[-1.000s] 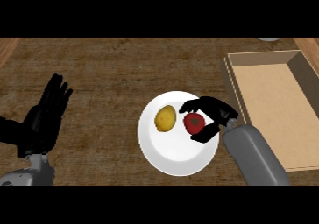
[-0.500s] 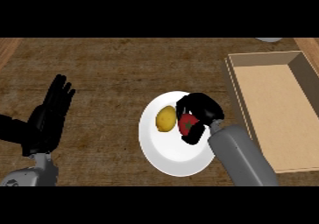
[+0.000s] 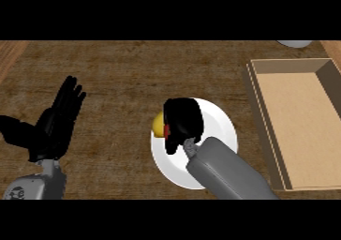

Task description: Pick the tomato from the plate and place it in the cardboard box

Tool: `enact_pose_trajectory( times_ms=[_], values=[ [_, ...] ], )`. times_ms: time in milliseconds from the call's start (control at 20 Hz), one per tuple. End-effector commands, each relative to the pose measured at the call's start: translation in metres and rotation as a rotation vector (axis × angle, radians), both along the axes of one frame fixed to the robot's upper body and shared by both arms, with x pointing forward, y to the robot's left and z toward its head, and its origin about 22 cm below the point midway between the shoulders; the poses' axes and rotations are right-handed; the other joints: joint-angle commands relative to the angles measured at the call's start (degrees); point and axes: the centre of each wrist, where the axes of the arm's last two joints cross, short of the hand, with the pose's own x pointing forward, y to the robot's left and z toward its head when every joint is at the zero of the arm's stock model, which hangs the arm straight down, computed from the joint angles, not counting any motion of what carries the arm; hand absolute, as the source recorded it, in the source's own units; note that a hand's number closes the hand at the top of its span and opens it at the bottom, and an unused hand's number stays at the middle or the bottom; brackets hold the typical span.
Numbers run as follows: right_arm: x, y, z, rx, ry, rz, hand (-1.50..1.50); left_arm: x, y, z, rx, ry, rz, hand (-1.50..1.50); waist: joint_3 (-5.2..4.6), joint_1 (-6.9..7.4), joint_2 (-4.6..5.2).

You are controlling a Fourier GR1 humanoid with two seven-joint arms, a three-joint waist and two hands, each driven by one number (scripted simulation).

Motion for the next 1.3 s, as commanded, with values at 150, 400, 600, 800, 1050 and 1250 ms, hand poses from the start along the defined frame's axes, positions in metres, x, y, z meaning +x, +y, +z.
enact_pose_trajectory(
  times_ms=[150,400,600,800,1050,1250],
  values=[
    [-0.038,0.056,0.050,-0.070,-0.169,0.022,1.50,-0.006,-0.002,-0.001,0.009,-0.006,0.021,0.00,0.03,-1.04,-0.12],
    [-0.053,0.071,0.094,0.079,-0.262,-0.032,1.50,-0.015,0.011,-0.006,0.008,0.009,0.010,0.00,0.00,-0.74,-0.15],
    [-0.033,0.064,0.136,0.189,-0.393,-0.202,1.50,-0.011,0.014,-0.003,0.001,0.000,0.036,0.00,0.02,-1.89,-0.39],
    [-0.017,0.050,0.154,0.204,-0.488,-0.339,1.50,-0.010,0.015,0.003,-0.005,0.004,0.048,0.00,0.07,-2.89,-0.54],
    [-0.013,0.015,0.178,0.212,-0.516,-0.457,1.50,-0.017,0.018,-0.013,-0.014,0.008,0.065,0.00,0.05,-3.63,-0.61],
    [0.003,-0.020,0.158,0.187,-0.482,-0.512,1.50,-0.012,-0.001,-0.002,-0.010,0.012,0.046,0.00,0.10,-3.30,-0.25]
  ],
)
